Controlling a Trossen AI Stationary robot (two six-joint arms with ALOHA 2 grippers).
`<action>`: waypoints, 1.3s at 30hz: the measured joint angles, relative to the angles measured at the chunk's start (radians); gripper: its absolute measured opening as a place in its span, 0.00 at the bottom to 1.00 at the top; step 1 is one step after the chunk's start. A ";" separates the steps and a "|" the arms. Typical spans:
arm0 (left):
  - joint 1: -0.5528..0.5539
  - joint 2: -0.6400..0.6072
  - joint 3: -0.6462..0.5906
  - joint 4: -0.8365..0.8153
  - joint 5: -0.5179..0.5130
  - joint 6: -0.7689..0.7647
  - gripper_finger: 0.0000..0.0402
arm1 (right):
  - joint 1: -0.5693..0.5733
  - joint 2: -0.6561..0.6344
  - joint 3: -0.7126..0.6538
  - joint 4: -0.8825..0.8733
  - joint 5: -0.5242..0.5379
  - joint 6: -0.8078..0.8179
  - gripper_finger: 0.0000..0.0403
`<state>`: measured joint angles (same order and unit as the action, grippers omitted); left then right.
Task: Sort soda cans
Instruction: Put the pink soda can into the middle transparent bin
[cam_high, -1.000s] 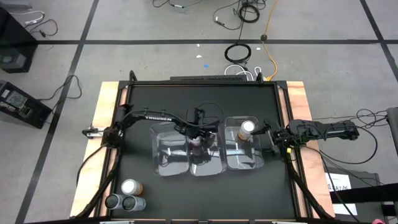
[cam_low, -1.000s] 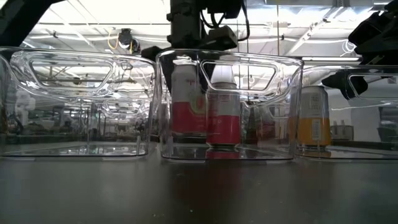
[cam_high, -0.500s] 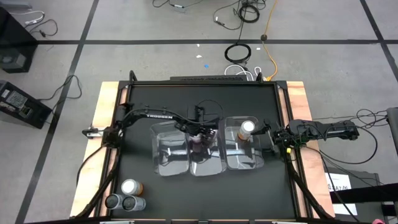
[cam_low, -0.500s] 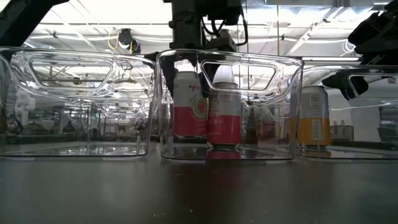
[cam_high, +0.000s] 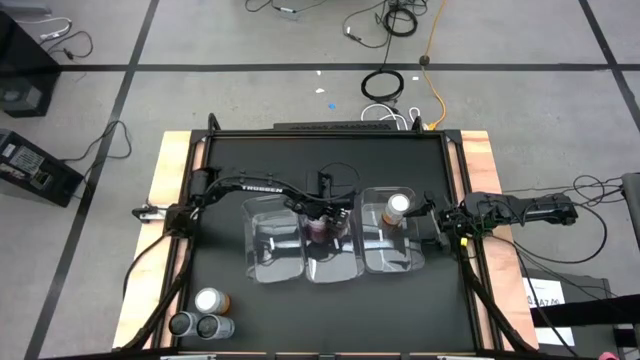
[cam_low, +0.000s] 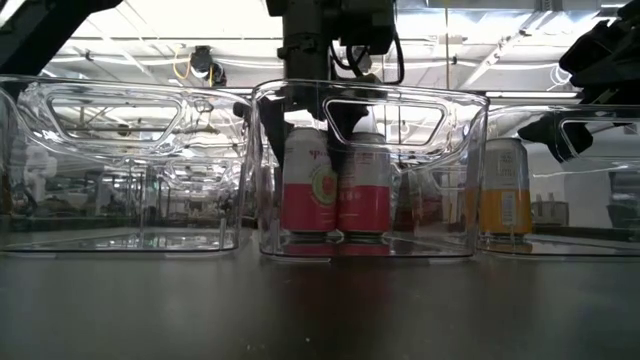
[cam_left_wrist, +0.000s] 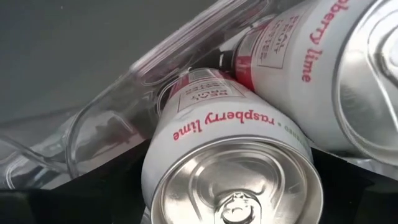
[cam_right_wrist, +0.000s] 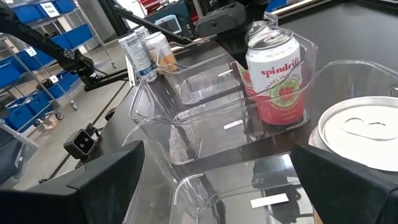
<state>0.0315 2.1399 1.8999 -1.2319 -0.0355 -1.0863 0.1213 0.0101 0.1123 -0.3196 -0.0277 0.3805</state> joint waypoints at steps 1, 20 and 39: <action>0.000 0.000 0.000 0.000 -0.002 0.000 0.83 | 0.000 0.000 0.000 0.000 0.000 0.000 0.99; 0.000 0.000 0.000 0.021 -0.025 -0.004 0.83 | 0.000 0.001 0.000 -0.001 0.000 -0.007 0.99; 0.000 0.001 0.000 0.013 -0.025 0.001 0.96 | 0.000 0.001 0.000 -0.001 0.001 -0.026 0.99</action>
<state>0.0315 2.1407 1.8999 -1.2188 -0.0605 -1.0855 0.1212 0.0109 0.1123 -0.3206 -0.0269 0.3542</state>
